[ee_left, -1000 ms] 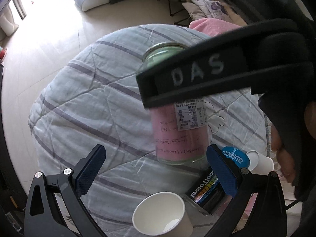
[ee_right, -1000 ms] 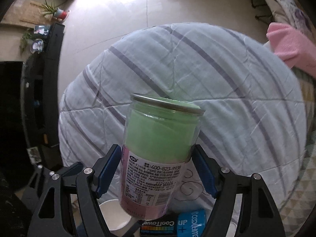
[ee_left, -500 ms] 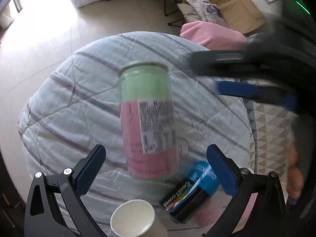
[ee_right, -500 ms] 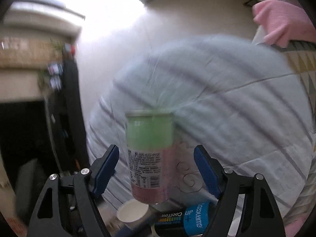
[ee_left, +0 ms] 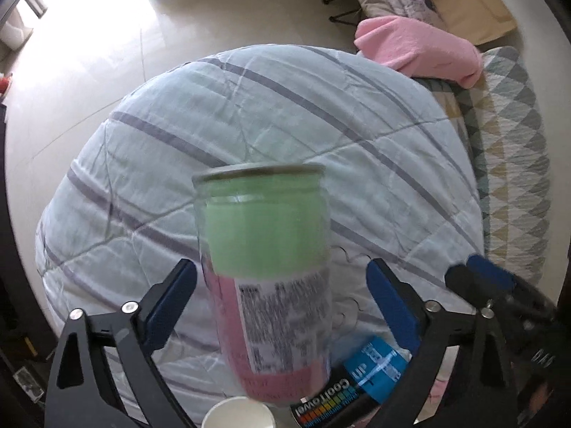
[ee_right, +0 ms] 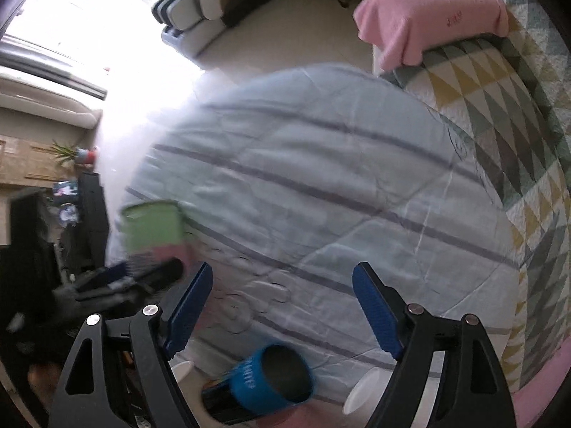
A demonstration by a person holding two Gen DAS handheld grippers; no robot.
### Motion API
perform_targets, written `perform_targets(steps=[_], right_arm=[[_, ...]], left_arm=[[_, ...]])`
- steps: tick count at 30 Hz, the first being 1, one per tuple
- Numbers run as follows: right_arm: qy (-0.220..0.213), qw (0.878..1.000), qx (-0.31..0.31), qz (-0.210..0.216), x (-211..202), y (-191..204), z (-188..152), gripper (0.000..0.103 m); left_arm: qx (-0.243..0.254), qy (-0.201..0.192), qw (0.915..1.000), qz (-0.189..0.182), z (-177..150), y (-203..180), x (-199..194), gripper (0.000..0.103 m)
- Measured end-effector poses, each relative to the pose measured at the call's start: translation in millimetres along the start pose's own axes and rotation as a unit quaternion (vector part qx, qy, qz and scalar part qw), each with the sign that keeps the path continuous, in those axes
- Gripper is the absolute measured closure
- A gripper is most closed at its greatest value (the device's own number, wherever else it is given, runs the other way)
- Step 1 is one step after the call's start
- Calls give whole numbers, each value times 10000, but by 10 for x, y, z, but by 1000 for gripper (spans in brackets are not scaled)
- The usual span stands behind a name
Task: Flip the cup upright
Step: 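Grasp the pink can with the left gripper while the right gripper releases it, then lower the pink can green end up onto the table with the left gripper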
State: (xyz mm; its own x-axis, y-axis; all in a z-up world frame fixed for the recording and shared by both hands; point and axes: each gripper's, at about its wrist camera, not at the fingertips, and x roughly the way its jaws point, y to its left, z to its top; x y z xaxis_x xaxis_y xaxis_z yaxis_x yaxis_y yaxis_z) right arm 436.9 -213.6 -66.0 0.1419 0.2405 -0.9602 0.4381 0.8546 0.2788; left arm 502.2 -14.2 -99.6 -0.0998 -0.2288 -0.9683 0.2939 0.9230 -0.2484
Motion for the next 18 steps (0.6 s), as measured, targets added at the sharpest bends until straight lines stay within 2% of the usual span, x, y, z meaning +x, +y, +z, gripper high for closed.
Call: perform_targets(steps=[1,3,5,11,18], right_arm=[[26,10000,23,-12,35,-33,-24,21],[84,10000,36,39,65,-59,-64,21],[198,9997,-36,135,95,-43,-122,21],[537,9943,-395,833,222,217,-296,21],[723,9880,-806,1102,297,506,-435,21]], left_arm=[[-34,24,10000,25,24,6,30,13],[-57,33,10000,70,69,24,51,26],[-70,38,9999,102,102,46,56,31],[-68,-207,9998,-45,59,78,-97,31],[161,-782,9967,-114,-56,94,-452,32]])
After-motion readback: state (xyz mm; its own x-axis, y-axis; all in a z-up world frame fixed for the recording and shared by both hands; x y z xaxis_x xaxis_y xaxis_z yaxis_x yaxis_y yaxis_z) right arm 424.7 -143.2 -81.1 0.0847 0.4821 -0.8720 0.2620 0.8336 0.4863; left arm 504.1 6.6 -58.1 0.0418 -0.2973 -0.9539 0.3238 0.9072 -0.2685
